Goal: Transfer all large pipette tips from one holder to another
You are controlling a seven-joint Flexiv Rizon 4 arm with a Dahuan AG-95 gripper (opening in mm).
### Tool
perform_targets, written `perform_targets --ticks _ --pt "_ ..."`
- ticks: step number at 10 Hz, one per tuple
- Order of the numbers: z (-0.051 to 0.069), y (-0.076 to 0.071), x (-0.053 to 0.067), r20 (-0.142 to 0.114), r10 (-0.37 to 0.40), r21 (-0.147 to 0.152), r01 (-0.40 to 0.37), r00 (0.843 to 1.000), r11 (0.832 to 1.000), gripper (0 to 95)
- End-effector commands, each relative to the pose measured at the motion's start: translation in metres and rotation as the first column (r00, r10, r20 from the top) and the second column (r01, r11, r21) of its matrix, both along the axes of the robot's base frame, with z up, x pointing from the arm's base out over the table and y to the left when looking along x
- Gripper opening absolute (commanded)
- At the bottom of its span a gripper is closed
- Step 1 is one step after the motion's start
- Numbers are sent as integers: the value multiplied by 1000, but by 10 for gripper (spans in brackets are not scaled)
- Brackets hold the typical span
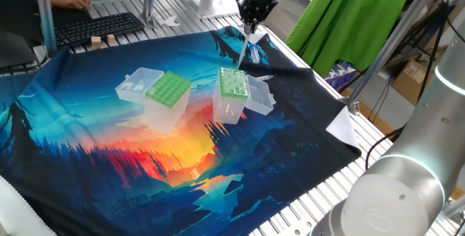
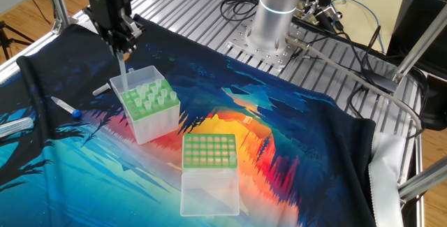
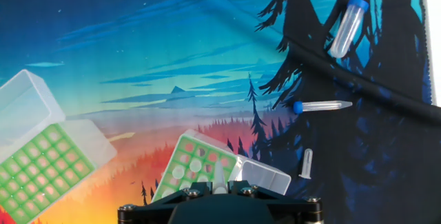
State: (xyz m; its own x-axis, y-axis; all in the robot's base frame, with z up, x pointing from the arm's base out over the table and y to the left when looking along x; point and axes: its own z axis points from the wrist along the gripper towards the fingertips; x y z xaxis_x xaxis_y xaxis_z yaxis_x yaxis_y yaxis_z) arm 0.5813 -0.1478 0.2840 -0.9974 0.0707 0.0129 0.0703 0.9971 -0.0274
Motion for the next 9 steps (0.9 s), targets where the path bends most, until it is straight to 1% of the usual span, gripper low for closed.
perform_targets --ticks 1,2,5,9 --pt "-4 -1 -2 5 -1 1 1 1000 1000 0" --pt "-6 -1 -3 10 -2 5 2 1000 1000 0" --pt "-10 -5 -4 11 0 9 0 1000 1000 0" --pt "-11 -9 -5 11 -3 15 3 1000 1000 0"
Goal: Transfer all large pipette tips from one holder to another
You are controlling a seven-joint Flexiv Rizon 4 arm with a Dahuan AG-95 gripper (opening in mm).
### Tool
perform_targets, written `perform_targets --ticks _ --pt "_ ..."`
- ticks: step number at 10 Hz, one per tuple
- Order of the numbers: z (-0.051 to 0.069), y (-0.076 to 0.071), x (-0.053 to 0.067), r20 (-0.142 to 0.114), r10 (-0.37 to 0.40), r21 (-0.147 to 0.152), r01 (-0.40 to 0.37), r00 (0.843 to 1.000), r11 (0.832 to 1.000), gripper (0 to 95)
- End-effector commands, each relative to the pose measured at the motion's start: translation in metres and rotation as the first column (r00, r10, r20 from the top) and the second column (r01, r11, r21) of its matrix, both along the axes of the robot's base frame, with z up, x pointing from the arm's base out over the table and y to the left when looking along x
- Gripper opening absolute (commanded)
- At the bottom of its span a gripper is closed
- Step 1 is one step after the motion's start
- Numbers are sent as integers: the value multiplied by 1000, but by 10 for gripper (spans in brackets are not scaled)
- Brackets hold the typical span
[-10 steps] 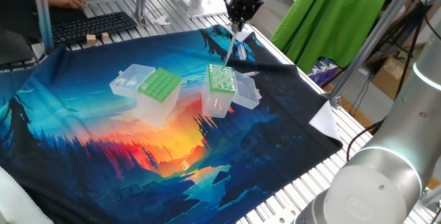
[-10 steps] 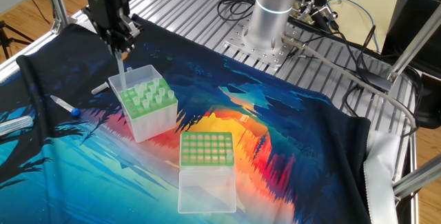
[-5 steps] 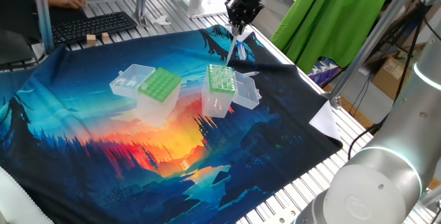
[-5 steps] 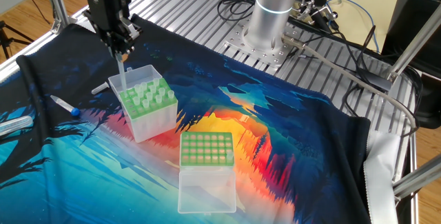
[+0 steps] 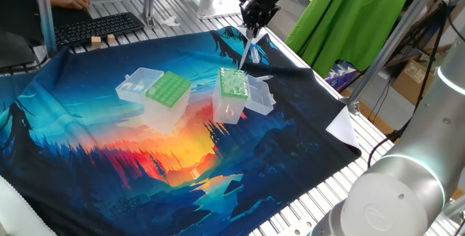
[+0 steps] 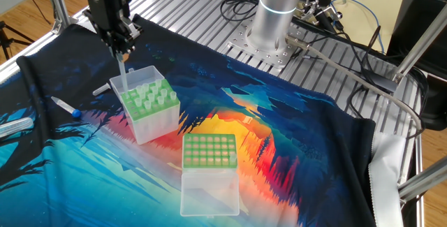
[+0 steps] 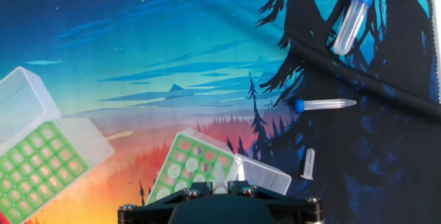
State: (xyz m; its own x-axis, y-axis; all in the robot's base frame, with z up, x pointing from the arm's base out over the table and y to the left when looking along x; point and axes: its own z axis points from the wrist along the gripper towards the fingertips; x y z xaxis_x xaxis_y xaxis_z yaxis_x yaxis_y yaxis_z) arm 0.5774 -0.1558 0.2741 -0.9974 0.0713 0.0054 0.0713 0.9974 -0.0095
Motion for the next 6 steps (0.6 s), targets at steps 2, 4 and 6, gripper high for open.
perform_targets --ticks 2,4,6 --pt "-1 -1 -1 2 -4 2 4 1000 1000 0" --pt "0 -2 -1 1 -9 8 9 1000 1000 0" --pt "0 -3 -2 1 -11 14 11 1000 1000 0"
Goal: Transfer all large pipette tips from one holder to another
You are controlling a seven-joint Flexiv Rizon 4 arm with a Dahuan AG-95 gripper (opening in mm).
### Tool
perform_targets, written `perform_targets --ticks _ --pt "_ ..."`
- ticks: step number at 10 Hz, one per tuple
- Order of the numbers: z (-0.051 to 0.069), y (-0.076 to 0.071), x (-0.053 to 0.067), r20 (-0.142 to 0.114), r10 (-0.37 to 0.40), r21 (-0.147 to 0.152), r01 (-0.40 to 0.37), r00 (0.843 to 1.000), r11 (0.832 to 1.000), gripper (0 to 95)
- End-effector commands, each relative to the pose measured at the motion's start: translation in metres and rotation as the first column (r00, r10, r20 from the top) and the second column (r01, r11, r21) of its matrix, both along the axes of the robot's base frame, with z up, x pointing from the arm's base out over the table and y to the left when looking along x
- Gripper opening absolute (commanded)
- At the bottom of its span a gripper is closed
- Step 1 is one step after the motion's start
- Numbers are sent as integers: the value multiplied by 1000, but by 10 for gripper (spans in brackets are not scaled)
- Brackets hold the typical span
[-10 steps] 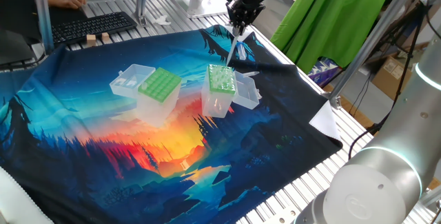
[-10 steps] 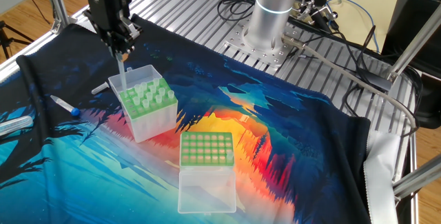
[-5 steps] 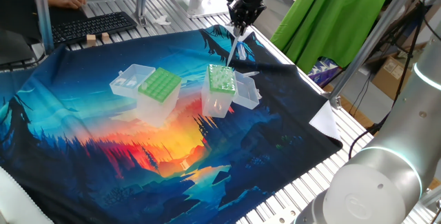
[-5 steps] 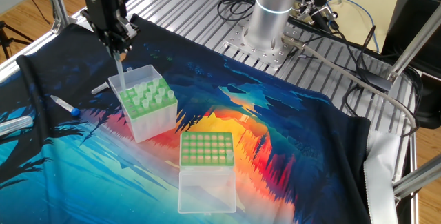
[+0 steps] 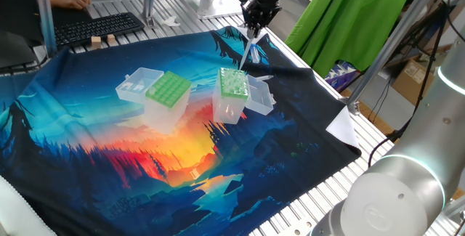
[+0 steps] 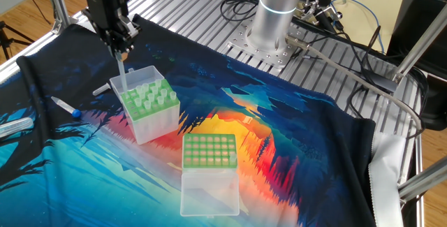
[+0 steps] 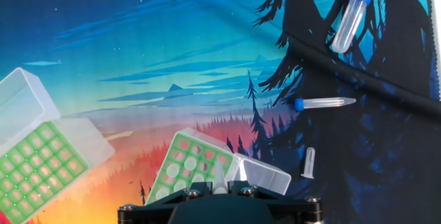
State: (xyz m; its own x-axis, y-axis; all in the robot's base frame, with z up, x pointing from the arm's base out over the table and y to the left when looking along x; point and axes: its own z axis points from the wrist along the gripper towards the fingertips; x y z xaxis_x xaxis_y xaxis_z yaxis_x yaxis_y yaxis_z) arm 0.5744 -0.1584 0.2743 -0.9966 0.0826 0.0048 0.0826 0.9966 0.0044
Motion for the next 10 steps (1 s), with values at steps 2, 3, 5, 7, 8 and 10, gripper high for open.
perform_targets --ticks 2,3,5,7,8,10 --pt "-1 -2 1 0 -1 4 1 1000 1000 0" --pt "-1 -2 0 -1 -3 7 3 1000 1000 0" --pt "-2 -3 0 -1 -5 12 5 1000 1000 0" --pt "-7 -2 -1 3 -6 12 6 1000 1000 0" --pt "-10 -2 -1 7 -7 13 6 1000 1000 0" --pt "-14 -2 0 9 -6 18 6 1000 1000 0"
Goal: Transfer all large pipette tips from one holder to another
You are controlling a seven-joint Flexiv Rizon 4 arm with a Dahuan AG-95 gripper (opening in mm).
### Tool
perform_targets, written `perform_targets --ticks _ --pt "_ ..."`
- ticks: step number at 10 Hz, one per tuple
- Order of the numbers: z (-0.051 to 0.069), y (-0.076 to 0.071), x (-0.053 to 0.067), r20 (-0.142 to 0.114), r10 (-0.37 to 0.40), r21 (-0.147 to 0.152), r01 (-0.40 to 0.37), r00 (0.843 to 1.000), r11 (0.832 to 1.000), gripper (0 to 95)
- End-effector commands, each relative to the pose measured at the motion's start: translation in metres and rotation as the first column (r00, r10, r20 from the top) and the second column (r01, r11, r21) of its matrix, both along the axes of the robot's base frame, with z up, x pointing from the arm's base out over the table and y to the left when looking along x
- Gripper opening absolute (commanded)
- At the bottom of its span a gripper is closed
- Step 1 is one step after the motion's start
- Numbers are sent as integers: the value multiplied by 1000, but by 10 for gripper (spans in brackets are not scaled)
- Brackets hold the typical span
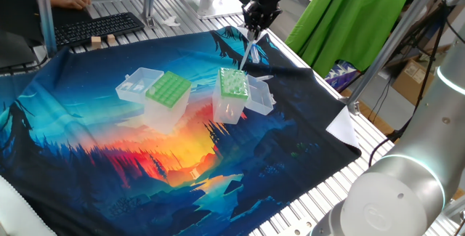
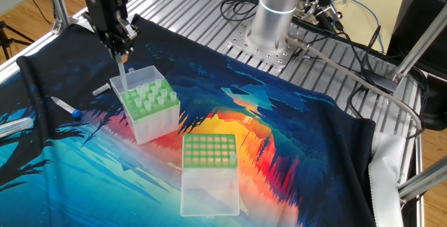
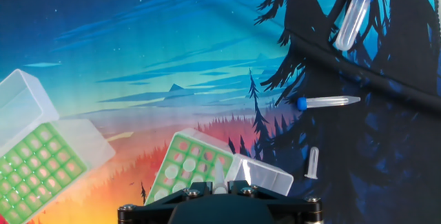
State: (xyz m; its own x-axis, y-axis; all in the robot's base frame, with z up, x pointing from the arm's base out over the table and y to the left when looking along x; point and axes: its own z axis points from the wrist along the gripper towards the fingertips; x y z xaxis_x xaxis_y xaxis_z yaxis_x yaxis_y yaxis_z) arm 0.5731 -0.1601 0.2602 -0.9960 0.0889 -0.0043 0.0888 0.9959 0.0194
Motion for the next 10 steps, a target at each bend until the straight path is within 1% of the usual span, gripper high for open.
perform_targets --ticks 1,3,4,6,9,10 --pt "-1 0 1 -1 1 10 -1 1000 1000 0" --pt "-6 1 1 -3 2 25 -2 1000 1000 0" --pt "-11 2 2 7 4 23 -4 1000 1000 0" --pt "-12 2 2 2 1 23 -1 1000 1000 0" --pt "-13 2 2 0 -8 16 8 1000 1000 0" --pt "-13 2 2 -1 -15 11 15 1000 1000 190"
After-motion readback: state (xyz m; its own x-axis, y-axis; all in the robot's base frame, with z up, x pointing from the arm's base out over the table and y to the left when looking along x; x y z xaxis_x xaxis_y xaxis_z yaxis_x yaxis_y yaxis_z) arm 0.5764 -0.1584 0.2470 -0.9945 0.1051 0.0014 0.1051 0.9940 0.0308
